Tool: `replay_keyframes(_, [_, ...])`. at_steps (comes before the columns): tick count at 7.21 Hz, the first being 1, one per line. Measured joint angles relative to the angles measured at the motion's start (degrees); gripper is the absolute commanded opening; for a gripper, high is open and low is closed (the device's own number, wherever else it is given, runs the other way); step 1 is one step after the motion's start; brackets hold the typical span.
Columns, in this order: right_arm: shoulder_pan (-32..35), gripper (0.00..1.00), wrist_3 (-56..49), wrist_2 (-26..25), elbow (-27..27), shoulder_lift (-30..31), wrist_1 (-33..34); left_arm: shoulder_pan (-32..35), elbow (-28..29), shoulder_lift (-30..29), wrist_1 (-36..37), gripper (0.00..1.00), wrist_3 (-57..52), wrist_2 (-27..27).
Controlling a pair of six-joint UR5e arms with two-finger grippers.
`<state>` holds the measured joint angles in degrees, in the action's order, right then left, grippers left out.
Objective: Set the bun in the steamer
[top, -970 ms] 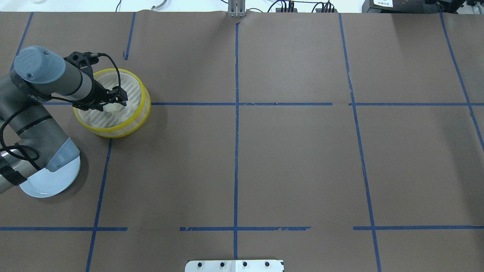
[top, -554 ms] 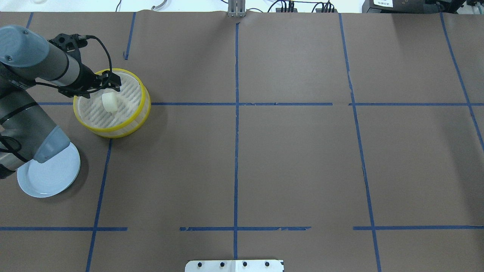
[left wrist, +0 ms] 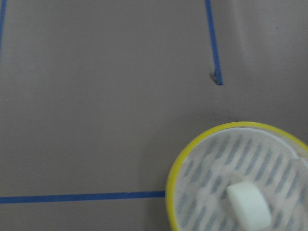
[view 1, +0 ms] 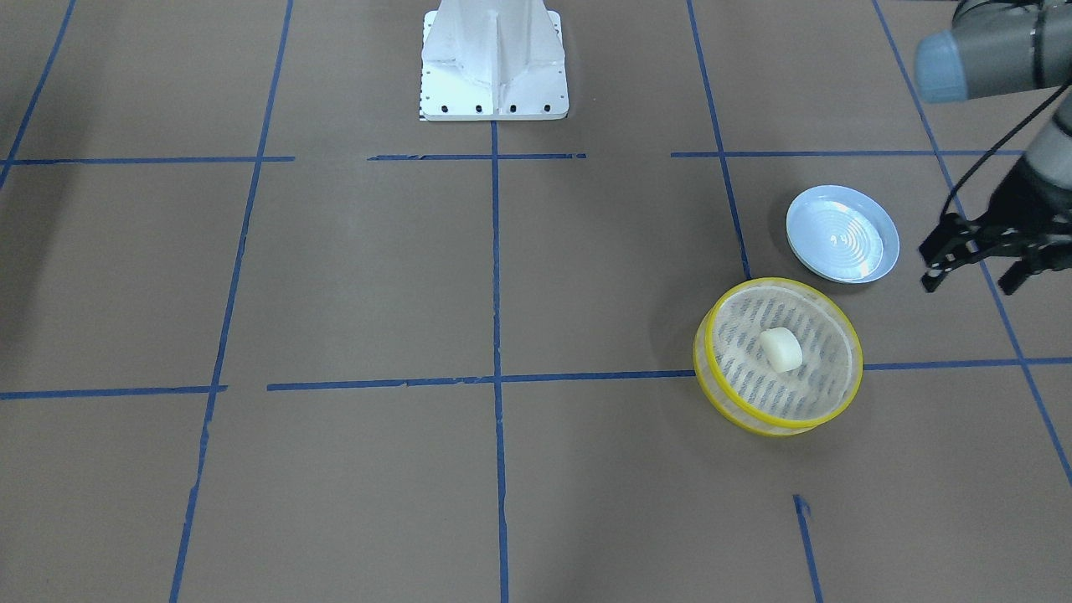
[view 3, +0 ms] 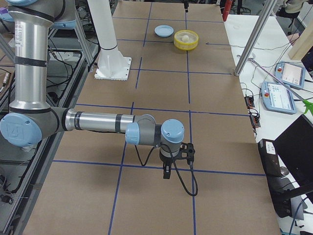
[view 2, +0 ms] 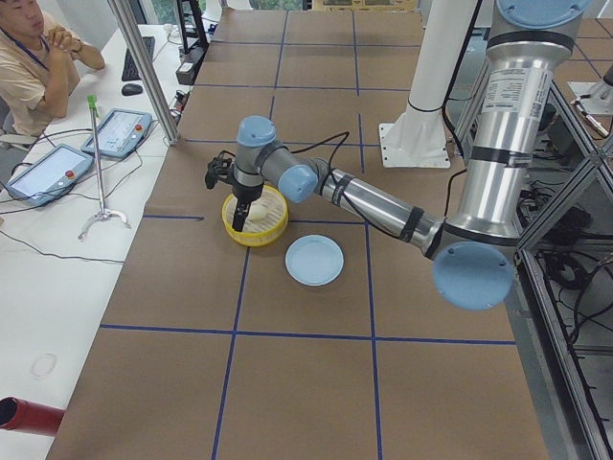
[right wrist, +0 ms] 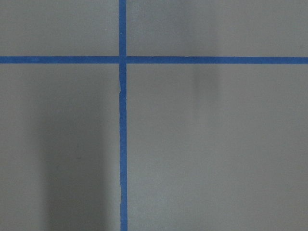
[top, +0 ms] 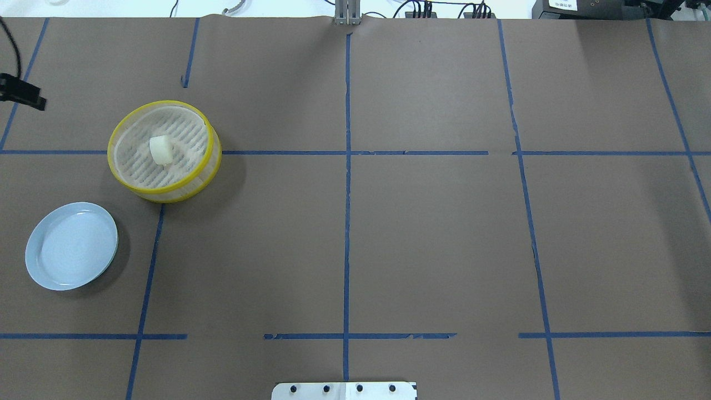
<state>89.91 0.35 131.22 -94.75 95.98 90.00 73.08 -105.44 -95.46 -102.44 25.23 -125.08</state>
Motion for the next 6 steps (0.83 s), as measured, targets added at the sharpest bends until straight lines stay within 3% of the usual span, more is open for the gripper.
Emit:
replay_keyframes(3, [0.0, 1.0, 0.0, 0.0, 0.0, 0.0, 0.0, 13.04, 2.0, 9.65, 1.62, 0.99, -21.67, -7.05])
replay_keyframes(6, [0.0, 1.0, 0.0, 0.0, 0.0, 0.0, 0.0, 16.96, 3.65, 11.04, 16.05, 1.0, -32.43, -7.86])
